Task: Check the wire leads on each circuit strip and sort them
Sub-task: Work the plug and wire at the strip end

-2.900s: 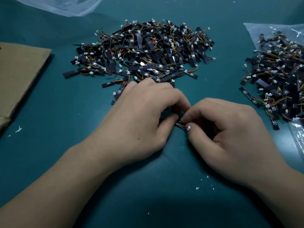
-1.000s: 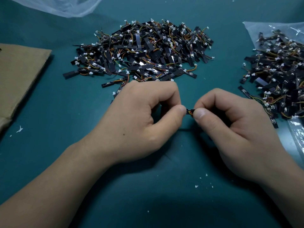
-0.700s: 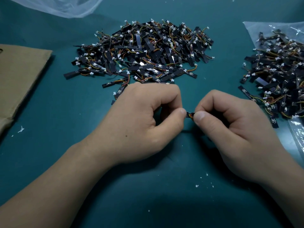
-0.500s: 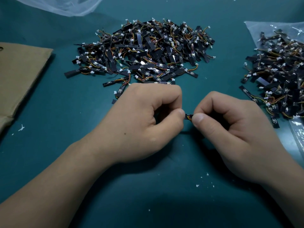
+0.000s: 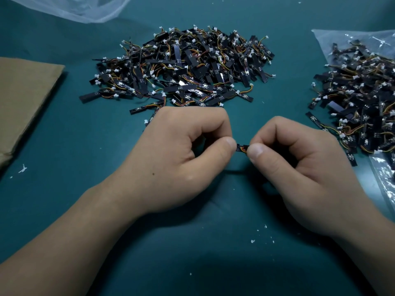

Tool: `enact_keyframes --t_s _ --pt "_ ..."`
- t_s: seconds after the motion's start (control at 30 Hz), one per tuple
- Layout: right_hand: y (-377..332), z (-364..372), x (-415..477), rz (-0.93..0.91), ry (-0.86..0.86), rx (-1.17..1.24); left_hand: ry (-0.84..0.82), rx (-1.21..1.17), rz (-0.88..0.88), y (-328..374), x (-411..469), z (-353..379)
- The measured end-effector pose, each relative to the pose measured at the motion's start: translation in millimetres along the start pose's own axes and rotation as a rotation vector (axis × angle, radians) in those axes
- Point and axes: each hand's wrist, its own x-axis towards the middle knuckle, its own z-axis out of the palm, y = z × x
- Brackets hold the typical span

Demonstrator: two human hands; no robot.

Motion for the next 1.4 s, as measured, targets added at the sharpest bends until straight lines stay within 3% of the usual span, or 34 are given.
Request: enact_keyframes --t_s 0.23,0.4,0.5,0.57,0.67,0.73,0.77,0.9,1.0,1.4 --pt "0 -1 0 -0.008 -0.016 -0.01 0.006 -0.011 0.009 0 0 -1" --pt "-1 -5 0 -0.097 -0.183 -0.016 -0.017 -0.019 0.052 0 -1 -1" --pt "0 -5 -1 -0.135 -0.178 -0.011 0.095 0.002 0.067 -1 0 0" --pt "3 -2 -2 -0.113 -0.067 0.011 0.265 -0.016 0.011 -4 3 0" --pt "6 1 1 -0.067 0.312 0.151 0.491 0.039 -0.121 -12 5 -2" --pt "8 -1 6 0.007 0.511 0.35 0.533 0.154 -0.186 -16 6 -4" --pt "10 -2 8 0.056 0.53 0.403 0.511 0.222 -0.217 -18 7 -4" --pt "13 1 5 0.051 0.314 0.19 0.345 0.401 -0.27 -20 6 -2" --pt "13 4 1 0.026 0.154 0.013 0.312 0.476 -0.271 -22 4 -1" --pt "9 3 1 0.058 0.113 -0.015 0.358 0.491 -0.216 -19 5 -1"
